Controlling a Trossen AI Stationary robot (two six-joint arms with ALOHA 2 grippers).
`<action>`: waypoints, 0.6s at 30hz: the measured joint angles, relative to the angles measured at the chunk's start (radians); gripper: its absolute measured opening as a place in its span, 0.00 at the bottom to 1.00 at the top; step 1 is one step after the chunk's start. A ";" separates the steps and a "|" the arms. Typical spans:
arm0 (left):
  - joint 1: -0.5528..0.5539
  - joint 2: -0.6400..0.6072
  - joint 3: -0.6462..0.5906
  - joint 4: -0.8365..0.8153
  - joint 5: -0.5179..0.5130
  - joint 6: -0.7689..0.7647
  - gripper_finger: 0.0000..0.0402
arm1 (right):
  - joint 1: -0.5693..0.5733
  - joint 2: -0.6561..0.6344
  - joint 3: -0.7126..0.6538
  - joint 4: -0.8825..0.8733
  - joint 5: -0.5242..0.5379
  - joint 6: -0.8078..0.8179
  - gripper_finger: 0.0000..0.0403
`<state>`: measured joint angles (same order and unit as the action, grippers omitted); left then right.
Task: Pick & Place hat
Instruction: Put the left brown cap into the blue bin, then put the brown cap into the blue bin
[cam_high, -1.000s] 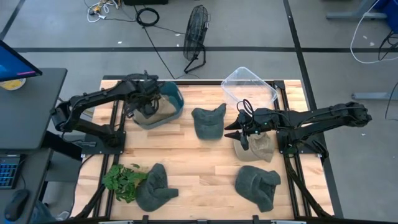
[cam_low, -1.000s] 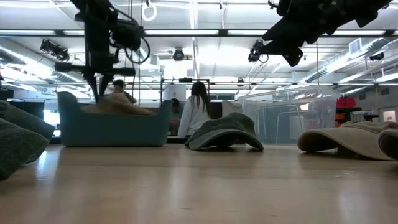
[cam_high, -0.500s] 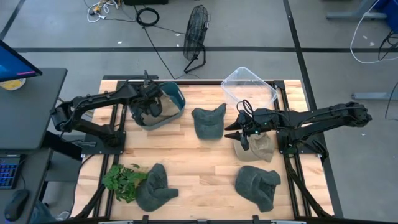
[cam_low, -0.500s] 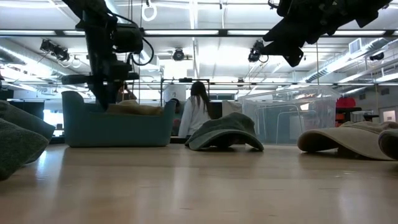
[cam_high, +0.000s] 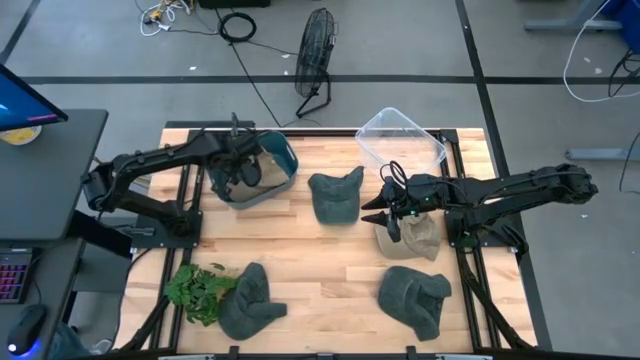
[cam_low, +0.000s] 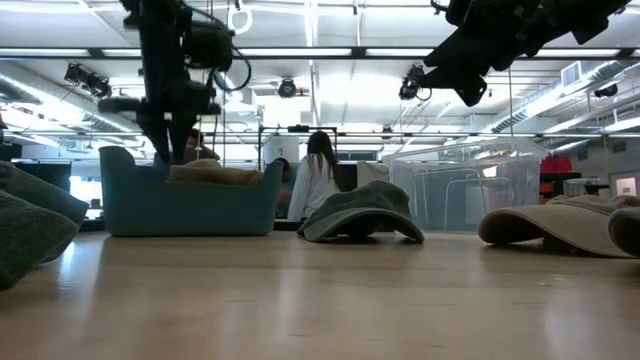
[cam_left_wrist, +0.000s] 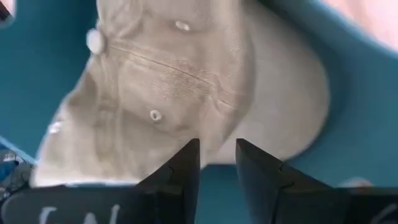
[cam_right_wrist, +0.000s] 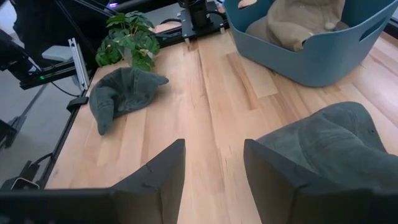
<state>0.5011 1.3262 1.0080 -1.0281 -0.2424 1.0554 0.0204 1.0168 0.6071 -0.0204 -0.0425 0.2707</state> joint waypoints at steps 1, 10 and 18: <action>-0.006 0.000 0.028 -0.036 0.000 -0.003 0.27 | 0.000 0.000 0.000 0.000 0.000 0.000 0.42; -0.099 0.000 0.279 -0.052 0.063 -0.357 0.27 | 0.000 0.000 0.000 -0.006 -0.017 0.002 0.42; -0.190 0.000 0.328 0.244 0.219 -1.124 0.27 | 0.000 0.000 0.000 -0.120 -0.056 0.117 0.42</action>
<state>0.3107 1.3262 1.3365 -0.7846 -0.0230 -0.0690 0.0208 1.0164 0.6071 -0.1402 -0.0982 0.3878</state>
